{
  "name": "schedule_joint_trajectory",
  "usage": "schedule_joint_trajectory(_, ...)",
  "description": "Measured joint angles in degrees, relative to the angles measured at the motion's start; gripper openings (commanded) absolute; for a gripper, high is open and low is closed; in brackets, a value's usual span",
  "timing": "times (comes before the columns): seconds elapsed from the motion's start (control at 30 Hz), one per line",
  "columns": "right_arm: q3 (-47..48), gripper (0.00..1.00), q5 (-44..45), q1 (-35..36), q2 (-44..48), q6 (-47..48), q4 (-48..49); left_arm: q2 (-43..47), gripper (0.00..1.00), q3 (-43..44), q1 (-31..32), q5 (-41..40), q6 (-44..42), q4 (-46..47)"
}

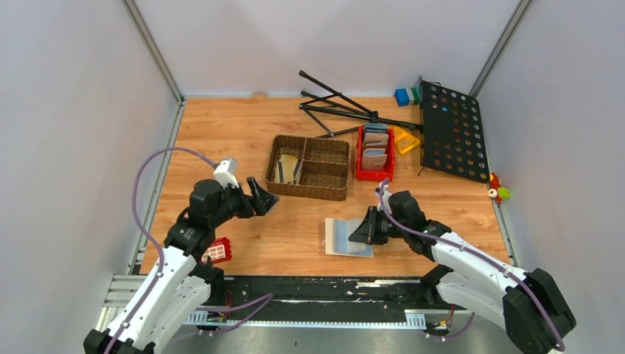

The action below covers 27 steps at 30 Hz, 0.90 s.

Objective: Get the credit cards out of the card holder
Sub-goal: Place the card holder at the center of the board.

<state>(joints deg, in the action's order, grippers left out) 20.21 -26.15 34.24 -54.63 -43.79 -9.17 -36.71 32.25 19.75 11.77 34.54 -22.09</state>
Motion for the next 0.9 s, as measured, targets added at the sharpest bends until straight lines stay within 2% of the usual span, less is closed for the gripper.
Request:
schedule_joint_trajectory(0.13, 0.00, 0.00, 0.13, 0.55, 0.00, -0.31, 0.13, -0.85, 1.00, -10.05, 0.35, 10.78, 5.81, 14.34)
schedule_joint_trajectory(0.23, 0.00, 0.00, 0.11, 1.22, -0.59, -0.90, 0.90, -2.12, 1.00, -16.33, 4.22, 13.33, 9.66, 19.65)
schedule_joint_trajectory(0.33, 0.02, 0.00, 0.13, 2.16, -2.51, -1.22, 1.86, -1.86, 1.00, -17.57, 11.69, 11.98, 11.08, 21.31)
schedule_joint_trajectory(0.47, 0.48, 0.00, 0.17, 3.67, -5.35, -1.55, 2.58, -1.60, 1.00, -19.19, 19.52, 8.72, 13.66, 30.23)
schedule_joint_trajectory(0.63, 1.99, 0.00, 0.81, 5.60, -8.00, -1.92, 3.58, -7.19, 1.00, -23.10, 24.96, 4.68, 17.40, 37.48)
schedule_joint_trajectory(0.9, 3.80, 0.00, 1.90, 8.02, -9.92, -2.62, 4.74, -21.24, 1.00, -20.92, 31.01, 2.62, 19.10, 41.38)
